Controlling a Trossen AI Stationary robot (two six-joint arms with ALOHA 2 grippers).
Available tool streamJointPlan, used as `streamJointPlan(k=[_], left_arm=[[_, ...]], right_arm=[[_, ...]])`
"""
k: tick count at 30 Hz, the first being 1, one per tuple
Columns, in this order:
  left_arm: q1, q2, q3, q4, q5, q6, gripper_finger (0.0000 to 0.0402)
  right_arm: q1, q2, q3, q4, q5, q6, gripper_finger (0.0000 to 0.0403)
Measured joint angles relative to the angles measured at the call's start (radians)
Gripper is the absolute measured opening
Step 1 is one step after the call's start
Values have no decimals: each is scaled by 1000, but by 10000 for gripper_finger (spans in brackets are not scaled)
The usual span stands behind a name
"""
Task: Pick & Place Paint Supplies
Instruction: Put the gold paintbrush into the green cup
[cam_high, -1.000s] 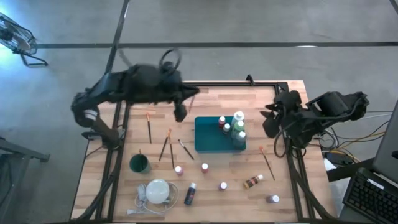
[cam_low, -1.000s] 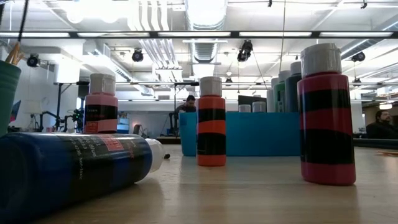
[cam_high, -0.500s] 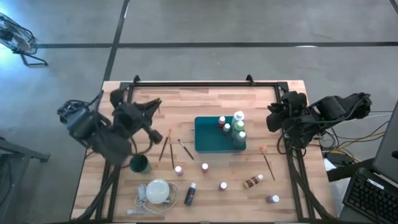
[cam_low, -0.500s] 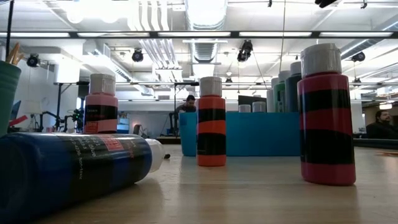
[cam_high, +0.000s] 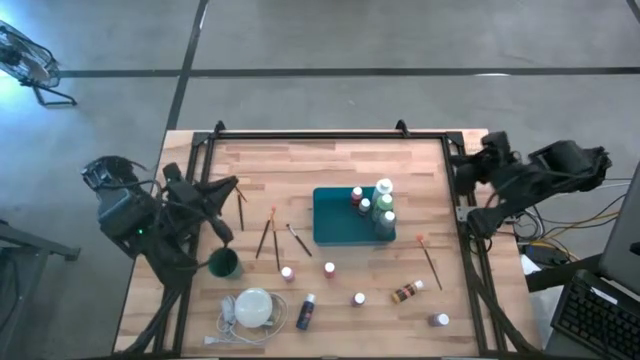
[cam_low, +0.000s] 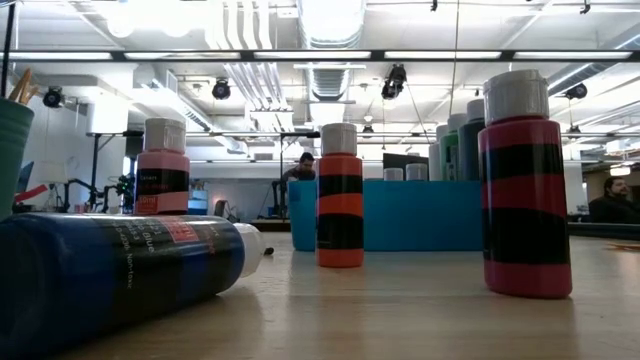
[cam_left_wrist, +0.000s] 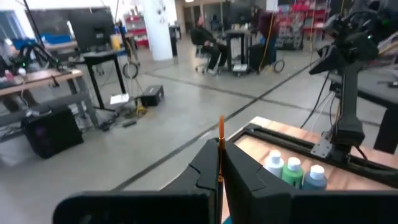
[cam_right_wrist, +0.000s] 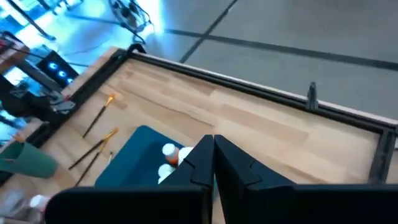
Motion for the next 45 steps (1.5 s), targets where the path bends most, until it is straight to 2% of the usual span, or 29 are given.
streamJointPlan(k=[3,9,18,24,27,35,38,42,45], left_arm=[[-25,-34,-88,0,-16,-54,9],[-48,-89,-210,0,80,-160,9],[-88,-113,-288,0,107,-258,9],[-105,-103,-282,-3,146,-303,9],[-107,-103,-234,-7,179,-248,9],[-149,-28,-101,-4,119,-118,9],[-169,1,-104,-6,138,-163,9],[-183,30,-108,-7,239,-255,9],[-204,54,-91,-7,278,-298,9]], right_arm=[[0,-55,-13,-1,23,-92,9],[0,-150,-26,-9,79,-346,8],[0,-283,-27,-83,82,-323,8],[0,-354,-28,-82,79,-323,8],[0,-381,-27,-81,79,-322,8],[0,-433,-27,-81,79,-322,8],[0,-437,-27,-80,79,-322,8],[0,-437,-27,-80,78,-322,8],[0,-437,-27,-80,78,-322,8]])
